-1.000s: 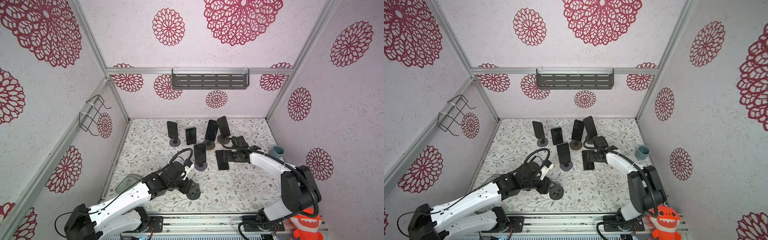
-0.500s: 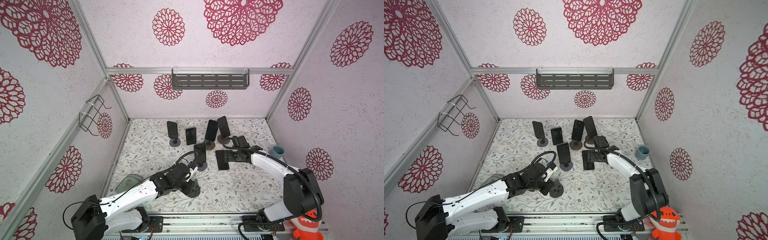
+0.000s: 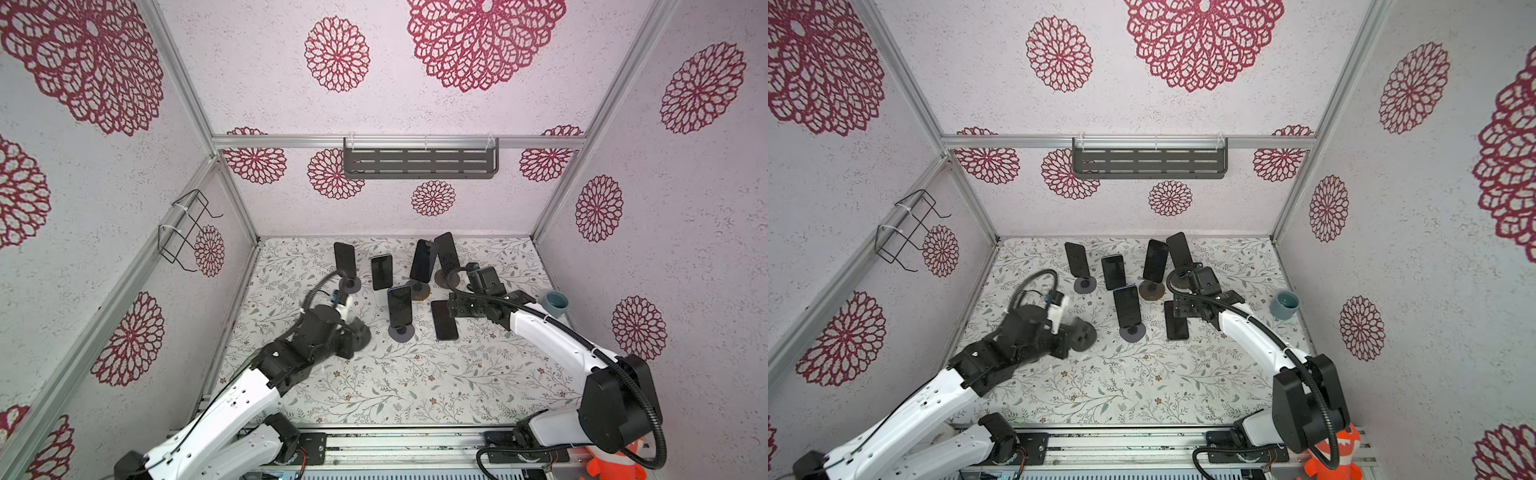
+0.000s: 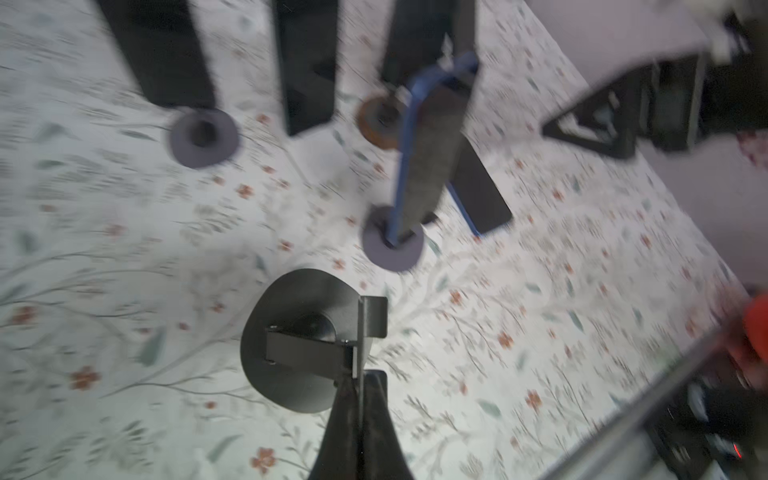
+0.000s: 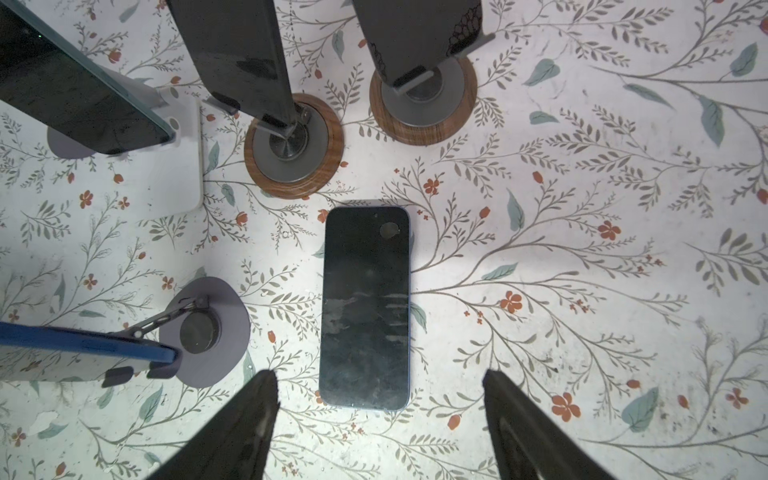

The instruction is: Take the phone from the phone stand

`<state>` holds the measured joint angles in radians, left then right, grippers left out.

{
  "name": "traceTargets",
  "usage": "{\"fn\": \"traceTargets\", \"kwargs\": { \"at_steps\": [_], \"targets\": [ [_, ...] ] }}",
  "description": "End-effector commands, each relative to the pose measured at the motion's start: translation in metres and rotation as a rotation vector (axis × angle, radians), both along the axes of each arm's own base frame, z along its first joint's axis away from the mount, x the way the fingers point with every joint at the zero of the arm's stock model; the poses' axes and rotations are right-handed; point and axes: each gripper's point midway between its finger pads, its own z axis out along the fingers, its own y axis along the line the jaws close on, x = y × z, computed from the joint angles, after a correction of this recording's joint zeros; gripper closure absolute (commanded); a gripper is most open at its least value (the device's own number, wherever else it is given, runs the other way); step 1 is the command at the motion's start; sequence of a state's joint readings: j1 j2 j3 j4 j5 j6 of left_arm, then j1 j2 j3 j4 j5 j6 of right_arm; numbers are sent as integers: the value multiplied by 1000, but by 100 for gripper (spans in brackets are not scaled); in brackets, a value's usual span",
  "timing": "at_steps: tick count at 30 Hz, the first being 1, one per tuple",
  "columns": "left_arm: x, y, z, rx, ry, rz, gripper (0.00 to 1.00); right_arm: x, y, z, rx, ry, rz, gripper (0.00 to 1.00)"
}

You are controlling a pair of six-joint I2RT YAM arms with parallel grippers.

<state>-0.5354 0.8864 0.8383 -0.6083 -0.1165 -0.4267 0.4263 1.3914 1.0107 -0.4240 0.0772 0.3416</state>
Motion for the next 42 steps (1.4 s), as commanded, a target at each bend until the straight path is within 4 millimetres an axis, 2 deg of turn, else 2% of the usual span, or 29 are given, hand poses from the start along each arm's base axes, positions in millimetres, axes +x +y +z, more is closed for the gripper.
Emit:
{"fn": "traceTargets", "kwargs": {
  "at_steps": [1, 2, 5, 7, 9, 12, 16, 22, 28, 39, 40, 42],
  "targets": [
    [33, 73, 17, 44, -58, 274, 100, -5, -1, 18, 37, -54, -8, 19],
    [48, 91, 22, 37, -86, 330, 100, -8, 0, 19, 46, -55, -5, 19],
    [91, 126, 32, -13, -153, 412, 100, -15, -3, 21, 55, -61, -4, 19],
    [119, 139, 32, -32, -178, 431, 100, -22, -7, 21, 57, -64, -10, 19],
    [145, 139, 32, -51, -211, 403, 100, -28, -9, 22, 64, -68, -12, 19],
    [181, 126, 26, -106, -220, 328, 100, -35, -14, 23, 69, -72, -23, 19],
    [216, 116, -1, -139, -124, 291, 100, -41, -19, 23, 70, -78, -37, 19],
    [236, 125, -35, -108, -10, 316, 100, -51, -23, 22, 63, -74, -32, 19],
    [245, 129, -68, -93, 93, 337, 100, -54, -28, 21, 47, -78, -41, 19],
    [251, 129, -99, -79, 165, 333, 100, -54, -28, 19, 43, -72, -40, 19],
    [251, 130, -102, -81, 174, 334, 99, -54, -28, 20, 37, -74, -39, 19],
    [250, 129, -106, -82, 183, 330, 89, -54, -31, 21, 23, -78, -43, 19]
  ]
}}
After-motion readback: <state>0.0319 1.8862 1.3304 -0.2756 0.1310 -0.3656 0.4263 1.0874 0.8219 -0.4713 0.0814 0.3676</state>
